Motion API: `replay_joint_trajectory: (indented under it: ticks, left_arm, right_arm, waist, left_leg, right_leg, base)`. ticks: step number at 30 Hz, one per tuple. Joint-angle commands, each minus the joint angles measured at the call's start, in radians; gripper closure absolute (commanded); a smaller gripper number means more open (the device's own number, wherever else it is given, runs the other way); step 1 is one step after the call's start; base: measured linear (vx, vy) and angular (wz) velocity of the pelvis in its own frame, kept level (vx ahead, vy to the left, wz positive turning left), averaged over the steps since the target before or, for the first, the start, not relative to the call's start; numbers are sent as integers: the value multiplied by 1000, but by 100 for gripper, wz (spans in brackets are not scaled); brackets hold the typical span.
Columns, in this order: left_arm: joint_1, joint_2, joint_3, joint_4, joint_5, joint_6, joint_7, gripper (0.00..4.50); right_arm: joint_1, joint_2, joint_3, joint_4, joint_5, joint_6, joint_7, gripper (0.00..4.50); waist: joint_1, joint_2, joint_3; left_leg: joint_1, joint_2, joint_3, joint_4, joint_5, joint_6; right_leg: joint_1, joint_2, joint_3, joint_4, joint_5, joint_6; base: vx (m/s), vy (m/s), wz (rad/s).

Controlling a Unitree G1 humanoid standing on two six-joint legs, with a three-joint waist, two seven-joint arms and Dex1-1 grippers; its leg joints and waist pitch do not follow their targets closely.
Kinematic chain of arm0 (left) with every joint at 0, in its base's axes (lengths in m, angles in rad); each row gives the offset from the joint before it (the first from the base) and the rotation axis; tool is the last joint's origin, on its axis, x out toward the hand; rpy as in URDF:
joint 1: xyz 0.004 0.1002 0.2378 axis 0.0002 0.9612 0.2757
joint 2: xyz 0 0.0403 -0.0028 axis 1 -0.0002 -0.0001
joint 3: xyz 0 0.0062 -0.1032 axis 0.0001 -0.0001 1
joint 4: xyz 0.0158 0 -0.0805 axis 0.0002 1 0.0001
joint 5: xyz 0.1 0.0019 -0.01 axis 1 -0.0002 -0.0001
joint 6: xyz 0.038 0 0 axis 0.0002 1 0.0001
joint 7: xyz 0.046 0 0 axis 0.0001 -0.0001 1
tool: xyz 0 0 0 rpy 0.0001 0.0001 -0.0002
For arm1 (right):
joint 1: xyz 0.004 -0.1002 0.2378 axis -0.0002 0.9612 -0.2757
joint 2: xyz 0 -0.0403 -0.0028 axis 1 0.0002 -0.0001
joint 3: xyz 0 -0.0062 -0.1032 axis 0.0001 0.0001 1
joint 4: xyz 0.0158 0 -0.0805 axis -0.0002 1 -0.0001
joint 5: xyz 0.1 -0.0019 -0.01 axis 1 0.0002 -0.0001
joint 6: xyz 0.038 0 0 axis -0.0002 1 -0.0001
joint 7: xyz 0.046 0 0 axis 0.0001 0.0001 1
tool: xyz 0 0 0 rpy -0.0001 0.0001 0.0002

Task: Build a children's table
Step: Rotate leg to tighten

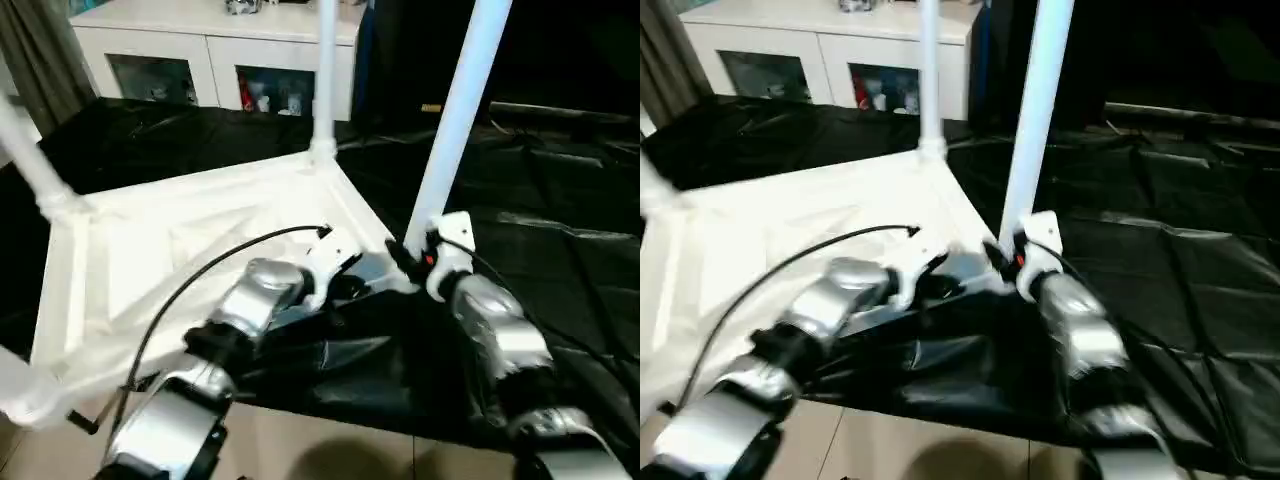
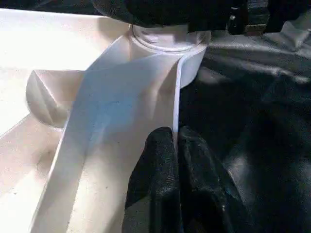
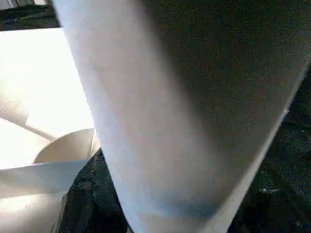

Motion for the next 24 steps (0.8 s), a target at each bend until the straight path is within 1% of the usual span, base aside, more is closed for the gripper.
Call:
replay_joint_trajectory:
  ticks: [1,2,3,4,6,9,10,11,12,13,14,15,16,17,18,19,20,21,22,23,24]
  left_arm:
    - [-37,-17,59,-6,-19,-62,75,450]
    - [-35,-11,55,-8,-19,-65,64,450]
    - [-32,-3,51,-11,-20,-68,50,450]
    - [-26,8,43,-17,-21,-74,19,450]
    - [-12,28,27,-36,-23,-74,-34,450]
    - [15,62,1,-76,-34,-58,-134,450]
    - [15,62,1,-76,-34,-58,-134,450]
    - [25,75,-10,-91,-36,-59,-168,450]
    - [36,89,-18,-108,-39,-54,-200,450]
    - [52,115,-33,-137,-46,-52,-255,450]
    - [53,118,-34,-140,-47,-52,-260,450]
    - [66,144,-44,-163,-52,-42,-304,450]
    - [67,147,-45,-165,-52,-42,-307,450]
    - [74,164,-49,-176,-55,-36,-333,450]
    - [87,183,-57,-201,-64,-19,-380,450]
    - [92,190,-61,-210,-67,-16,-395,450]
    - [95,194,-63,-217,-69,-13,-404,450]
    - [101,201,-66,-231,-72,-4,-419,450]
    - [112,208,-67,-251,-76,7,-431,450]
    - [114,210,-67,-257,-77,10,-431,450]
    - [122,213,-68,-270,-80,16,-436,450]
  right_arm:
    - [29,75,55,58,34,45,118,180]
    - [26,70,54,50,46,52,148,174]
    - [24,62,55,44,54,59,178,174]
    - [21,43,61,40,54,61,203,153]
    - [20,6,70,32,55,67,249,132]
    - [29,-55,79,4,60,68,350,132]
    - [29,-55,79,4,60,68,350,132]
    - [34,-76,81,-11,68,73,395,132]
    - [42,-102,82,-29,75,76,447,132]
    - [61,-152,91,-68,89,92,544,132]
    - [63,-156,92,-71,90,93,553,132]
    - [78,-208,105,-94,94,107,636,132]
    - [80,-214,106,-95,95,110,647,132]
    - [89,-248,109,-104,102,119,701,132]
    - [92,-271,108,-109,112,131,738,132]
    - [95,-279,108,-113,116,132,752,132]
    - [96,-283,109,-114,118,132,761,132]
    - [98,-290,109,-117,119,132,776,132]
    - [99,-298,109,-123,124,139,795,132]
    - [100,-300,109,-127,127,143,799,149]
    - [101,-299,110,-132,134,149,803,149]
  waist:
    - [0,-20,-55]
    - [2,-18,-55]
    - [1,-19,-56]
    - [1,-18,-56]
    - [0,-19,-56]
    - [0,-19,-56]
    - [1,-17,-57]
    - [1,-17,-57]
    - [2,-18,-57]
    - [6,-18,-57]
    - [8,-17,-58]
    - [7,-16,-59]
    - [10,-17,-62]
    - [14,-8,-58]
    - [15,-10,-59]
    - [17,-7,-58]
    - [19,-7,-58]
    - [20,-10,-57]
    - [22,-10,-58]
    - [23,-9,-56]
    - [23,-9,-56]
  left_leg:
    - [15,54,-28,-73,-235,64]
    - [14,53,-28,-71,-231,76]
    - [12,54,-28,-71,-225,81]
    - [9,55,-30,-72,-213,87]
    - [9,54,-29,-70,-209,91]
    - [9,56,-28,-69,-201,96]
    - [10,58,-28,-68,-196,98]
    - [11,58,-27,-67,-191,99]
    - [11,58,-28,-68,-189,99]
    - [10,62,-29,-68,-186,107]
    - [12,63,-28,-67,-183,113]
    - [13,62,-26,-65,-167,119]
    - [12,63,-26,-65,-158,122]
    - [12,65,-24,-65,-154,128]
    - [13,65,-23,-64,-160,127]
    - [13,65,-23,-64,-171,124]
    - [14,65,-22,-64,-178,119]
    - [13,65,-22,-64,-186,111]
    - [15,67,-23,-67,-195,102]
    - [15,66,-23,-66,-198,96]
    - [17,67,-23,-68,-200,92]
  right_leg:
    - [40,-64,43,-84,-269,-191]
    - [41,-65,42,-84,-264,-194]
    - [42,-65,41,-82,-259,-196]
    - [45,-66,40,-81,-253,-197]
    - [45,-65,39,-80,-251,-201]
    - [46,-65,39,-78,-245,-212]
    - [45,-66,40,-77,-231,-220]
    - [44,-64,40,-75,-217,-227]
    - [46,-64,39,-74,-213,-229]
    - [49,-65,39,-72,-198,-234]
    - [48,-63,40,-70,-184,-235]
    - [45,-61,41,-66,-147,-250]
    - [49,-62,39,-62,-128,-255]
    - [47,-58,37,-61,-100,-269]
    - [48,-58,37,-59,-100,-272]
    - [46,-59,37,-60,-113,-277]
    - [46,-61,37,-62,-123,-276]
    - [46,-62,38,-63,-136,-276]
    - [46,-62,38,-63,-153,-274]
    - [44,-61,38,-65,-168,-268]
    - [44,-61,39,-65,-173,-267]
  base:
    - [0,0,0]
    - [0,0,0]
    - [0,0,0]
    - [0,0,0]
    - [0,0,0]
    - [0,0,0]
    - [0,0,0]
    - [0,0,0]
    - [0,0,0]
    - [0,0,0]
    - [0,0,0]
    - [0,0,0]
    - [0,0,0]
    - [0,0,0]
    - [0,0,0]
    - [0,0,0]
    - [0,0,0]
    - [0,0,0]
    - [0,0,0]
    - [0,0,0]
    - [0,0,0]
